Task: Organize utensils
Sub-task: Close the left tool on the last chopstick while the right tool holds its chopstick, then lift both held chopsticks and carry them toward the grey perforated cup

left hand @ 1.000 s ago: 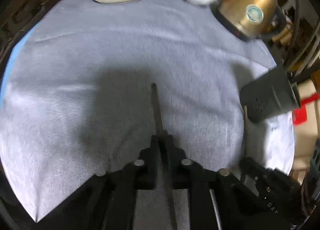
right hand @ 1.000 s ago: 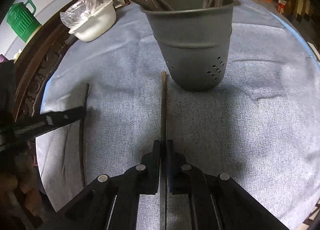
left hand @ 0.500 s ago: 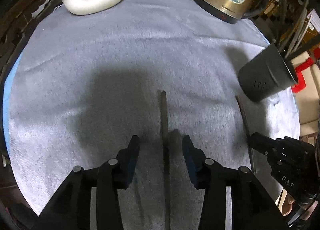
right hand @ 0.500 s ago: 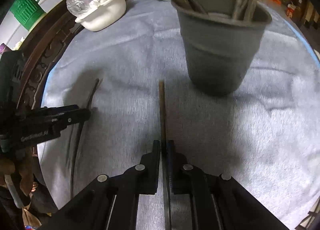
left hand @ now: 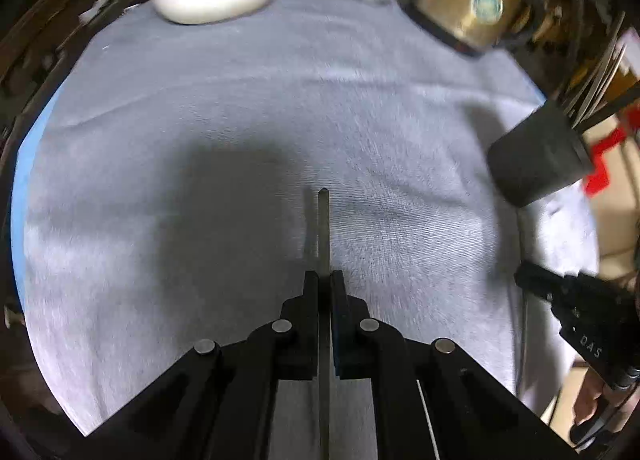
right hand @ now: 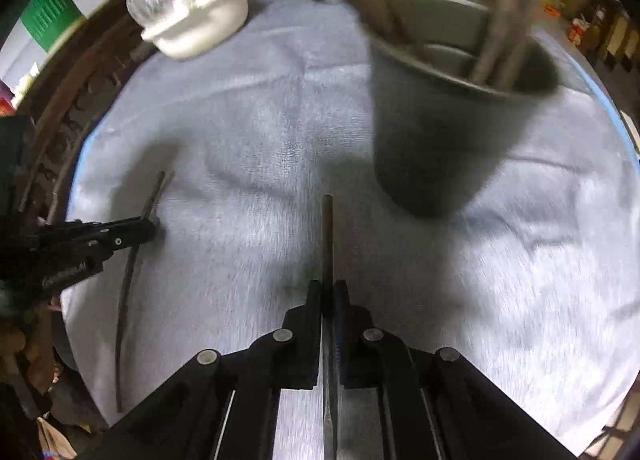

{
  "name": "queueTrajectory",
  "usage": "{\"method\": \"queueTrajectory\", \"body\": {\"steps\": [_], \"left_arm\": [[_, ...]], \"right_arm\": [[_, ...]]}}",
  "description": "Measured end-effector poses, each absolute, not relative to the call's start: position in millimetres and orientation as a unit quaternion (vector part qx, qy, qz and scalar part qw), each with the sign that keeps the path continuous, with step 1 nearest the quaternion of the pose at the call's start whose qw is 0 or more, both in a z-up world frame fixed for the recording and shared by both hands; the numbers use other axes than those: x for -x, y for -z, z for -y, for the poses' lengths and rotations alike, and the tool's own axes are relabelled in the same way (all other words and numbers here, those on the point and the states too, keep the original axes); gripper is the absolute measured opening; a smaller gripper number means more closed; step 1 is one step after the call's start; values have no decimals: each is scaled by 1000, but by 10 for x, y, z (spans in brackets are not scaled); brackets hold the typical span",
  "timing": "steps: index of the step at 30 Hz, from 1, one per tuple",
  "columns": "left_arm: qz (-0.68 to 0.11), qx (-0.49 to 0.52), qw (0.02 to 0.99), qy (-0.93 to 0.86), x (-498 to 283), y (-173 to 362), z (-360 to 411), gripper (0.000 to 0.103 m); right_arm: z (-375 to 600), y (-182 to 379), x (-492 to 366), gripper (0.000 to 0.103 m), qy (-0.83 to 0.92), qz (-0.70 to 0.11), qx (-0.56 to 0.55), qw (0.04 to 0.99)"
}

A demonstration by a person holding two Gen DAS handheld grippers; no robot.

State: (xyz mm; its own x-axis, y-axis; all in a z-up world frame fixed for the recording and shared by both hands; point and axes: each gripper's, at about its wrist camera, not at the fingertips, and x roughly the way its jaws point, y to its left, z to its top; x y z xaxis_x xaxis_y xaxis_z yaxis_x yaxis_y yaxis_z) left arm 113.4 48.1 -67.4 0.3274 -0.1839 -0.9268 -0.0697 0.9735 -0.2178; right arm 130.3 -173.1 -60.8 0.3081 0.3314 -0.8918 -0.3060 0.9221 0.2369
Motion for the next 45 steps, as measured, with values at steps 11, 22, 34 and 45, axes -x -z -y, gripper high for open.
{"method": "queueTrajectory", "body": {"steps": [11,22,34,45], "left_arm": [[-374,182,909,13,-528,-121,-642,5],[-212,108,970,-42,-318,-478,-401,5],[-171,88,981,-31,450,-589,-424,7],[-175,104,979,-13,860,-570,-442,8]], "right_arm": [[2437,-111,-636,6,-172,-360,-149,905],[2218,-304,-601,6,-115,-221,-98,963],[2414,-487,191,7,-137,-197,-71,968],[2582,-519,800,7,-137,-207,-82,965]]}}
